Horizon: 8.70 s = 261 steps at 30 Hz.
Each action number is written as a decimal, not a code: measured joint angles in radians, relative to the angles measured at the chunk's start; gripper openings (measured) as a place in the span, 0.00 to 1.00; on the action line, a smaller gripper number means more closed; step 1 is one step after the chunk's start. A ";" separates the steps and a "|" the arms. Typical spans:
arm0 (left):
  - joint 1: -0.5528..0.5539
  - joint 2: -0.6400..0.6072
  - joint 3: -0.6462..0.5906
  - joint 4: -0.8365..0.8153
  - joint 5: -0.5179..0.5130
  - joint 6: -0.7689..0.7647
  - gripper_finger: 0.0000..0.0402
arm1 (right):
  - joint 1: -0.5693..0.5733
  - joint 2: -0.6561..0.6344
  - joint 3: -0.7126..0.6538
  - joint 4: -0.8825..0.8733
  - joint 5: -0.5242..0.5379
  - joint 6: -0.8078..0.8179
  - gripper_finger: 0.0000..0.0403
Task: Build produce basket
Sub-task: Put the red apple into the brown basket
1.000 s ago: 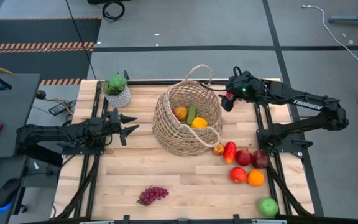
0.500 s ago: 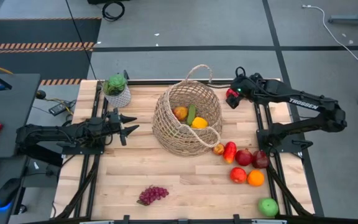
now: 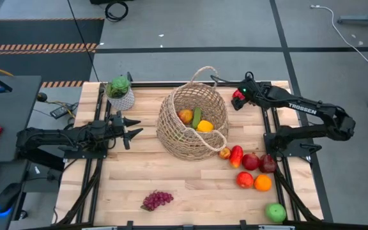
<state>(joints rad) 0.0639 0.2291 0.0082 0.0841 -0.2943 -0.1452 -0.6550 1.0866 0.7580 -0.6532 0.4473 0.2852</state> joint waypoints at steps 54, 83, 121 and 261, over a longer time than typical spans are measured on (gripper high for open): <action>0.000 0.000 0.000 0.000 0.000 0.000 0.49 | -0.158 0.353 0.036 0.096 -0.200 0.116 0.95; 0.000 0.000 0.000 0.000 0.000 0.000 0.49 | -0.123 0.107 0.076 -0.097 -0.266 0.175 0.91; 0.000 0.000 0.000 0.000 0.000 0.000 0.48 | 0.184 -0.358 0.076 0.018 -0.576 0.351 0.91; 0.000 0.000 0.000 0.000 0.000 0.000 0.49 | 0.396 0.400 0.335 0.259 -0.441 -0.023 0.98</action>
<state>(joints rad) 0.0639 0.2287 0.0086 0.0845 -0.2941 -0.1455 -0.2588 1.4864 1.0930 -0.3938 0.0059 0.2619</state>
